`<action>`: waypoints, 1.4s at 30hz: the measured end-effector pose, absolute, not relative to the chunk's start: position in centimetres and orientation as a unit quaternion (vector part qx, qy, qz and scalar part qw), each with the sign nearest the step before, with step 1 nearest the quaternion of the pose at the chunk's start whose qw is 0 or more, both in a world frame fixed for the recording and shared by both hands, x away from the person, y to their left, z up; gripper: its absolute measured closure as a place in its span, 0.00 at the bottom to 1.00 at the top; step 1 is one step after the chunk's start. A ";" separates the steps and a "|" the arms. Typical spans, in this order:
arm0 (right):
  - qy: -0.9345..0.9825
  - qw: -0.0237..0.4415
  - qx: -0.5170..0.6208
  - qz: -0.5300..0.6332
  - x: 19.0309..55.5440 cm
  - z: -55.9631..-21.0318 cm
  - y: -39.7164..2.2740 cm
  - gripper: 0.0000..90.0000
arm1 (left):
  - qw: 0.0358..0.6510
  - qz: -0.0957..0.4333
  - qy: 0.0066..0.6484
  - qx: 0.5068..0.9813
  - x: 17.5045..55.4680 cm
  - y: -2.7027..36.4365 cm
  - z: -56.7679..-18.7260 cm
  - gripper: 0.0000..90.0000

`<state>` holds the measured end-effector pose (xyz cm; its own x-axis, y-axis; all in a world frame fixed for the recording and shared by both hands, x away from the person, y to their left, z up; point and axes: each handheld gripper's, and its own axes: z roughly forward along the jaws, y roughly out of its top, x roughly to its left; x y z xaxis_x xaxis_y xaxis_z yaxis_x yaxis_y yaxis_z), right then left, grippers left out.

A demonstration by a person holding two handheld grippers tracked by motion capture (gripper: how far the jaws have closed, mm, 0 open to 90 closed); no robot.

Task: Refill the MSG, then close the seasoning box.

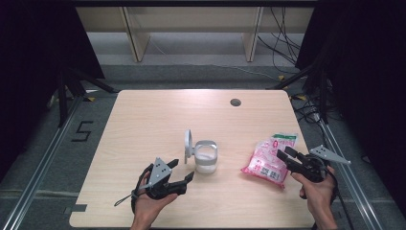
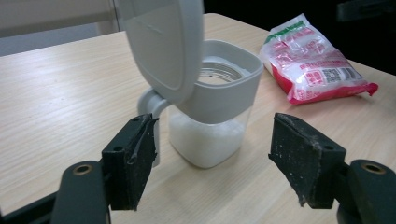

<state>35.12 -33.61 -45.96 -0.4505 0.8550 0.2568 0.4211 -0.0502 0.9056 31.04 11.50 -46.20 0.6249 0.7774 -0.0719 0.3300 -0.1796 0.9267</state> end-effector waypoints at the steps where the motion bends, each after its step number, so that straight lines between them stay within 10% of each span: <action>1: 0.663 0.206 0.483 0.534 35.0 -46.0 -33.6 0.58 | 0.516 0.219 0.374 0.739 31.1 11.7 -46.1 0.34; 16: 0.688 0.190 0.471 0.519 33.1 -46.1 -32.4 0.54 | 0.514 0.224 0.390 0.730 32.2 12.7 -45.6 0.43; 27: 0.697 0.176 0.457 0.524 31.9 -46.4 -31.3 0.53 | 0.521 0.248 0.338 0.744 33.4 12.7 -45.4 0.94; 42: 0.704 0.170 0.441 0.530 31.0 -46.6 -30.7 0.53 | 0.517 0.252 0.340 0.744 34.4 12.3 -45.1 0.99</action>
